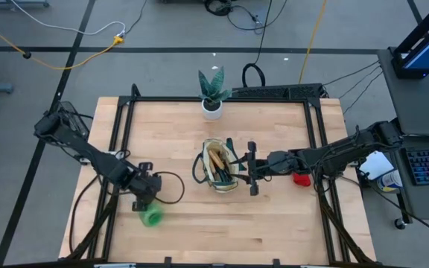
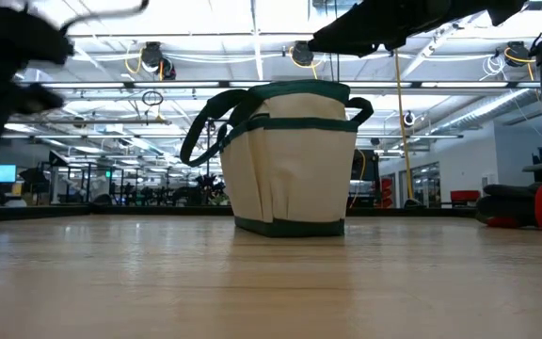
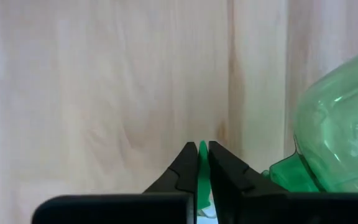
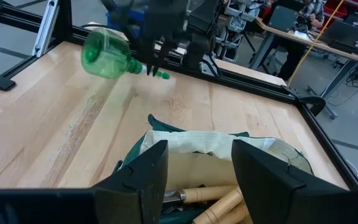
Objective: Pick & Place Garden tools in Gardening bag
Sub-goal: Put the green spray bottle into the gardening bag
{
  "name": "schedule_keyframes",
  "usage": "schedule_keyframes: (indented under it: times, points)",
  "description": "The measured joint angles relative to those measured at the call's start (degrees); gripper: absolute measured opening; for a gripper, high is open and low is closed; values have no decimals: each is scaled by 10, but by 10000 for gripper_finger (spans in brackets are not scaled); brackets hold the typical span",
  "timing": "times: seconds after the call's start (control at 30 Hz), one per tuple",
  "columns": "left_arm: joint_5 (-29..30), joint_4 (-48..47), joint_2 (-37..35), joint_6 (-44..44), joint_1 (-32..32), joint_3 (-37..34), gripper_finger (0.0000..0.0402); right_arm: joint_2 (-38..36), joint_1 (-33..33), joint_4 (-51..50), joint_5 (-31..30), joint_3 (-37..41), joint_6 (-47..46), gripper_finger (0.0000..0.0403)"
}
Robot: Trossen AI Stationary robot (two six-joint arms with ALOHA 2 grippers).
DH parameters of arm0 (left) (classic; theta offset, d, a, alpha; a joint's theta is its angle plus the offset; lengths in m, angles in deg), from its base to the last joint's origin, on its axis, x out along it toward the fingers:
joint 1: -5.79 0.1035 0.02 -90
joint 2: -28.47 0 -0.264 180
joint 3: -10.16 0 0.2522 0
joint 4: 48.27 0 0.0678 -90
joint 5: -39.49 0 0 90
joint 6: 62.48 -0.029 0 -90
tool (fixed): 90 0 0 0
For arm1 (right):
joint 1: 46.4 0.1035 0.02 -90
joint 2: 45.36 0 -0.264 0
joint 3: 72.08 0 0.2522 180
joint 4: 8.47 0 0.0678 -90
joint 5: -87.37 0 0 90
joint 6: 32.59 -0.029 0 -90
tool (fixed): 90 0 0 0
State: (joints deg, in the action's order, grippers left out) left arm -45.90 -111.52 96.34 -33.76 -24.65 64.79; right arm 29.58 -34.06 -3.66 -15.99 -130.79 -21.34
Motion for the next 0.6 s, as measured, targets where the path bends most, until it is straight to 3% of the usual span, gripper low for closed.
schedule_keyframes:
  times: [0.2,0.4,0.6]
  points:
    - [127,1,0,-104,0,80,18,0,0,0,0,0,0,171]
    - [204,8,0,-181,0,122,18,0,0,0,0,0,0,171]
    - [260,124,0,-321,17,123,18,0,0,1,0,0,0,171]
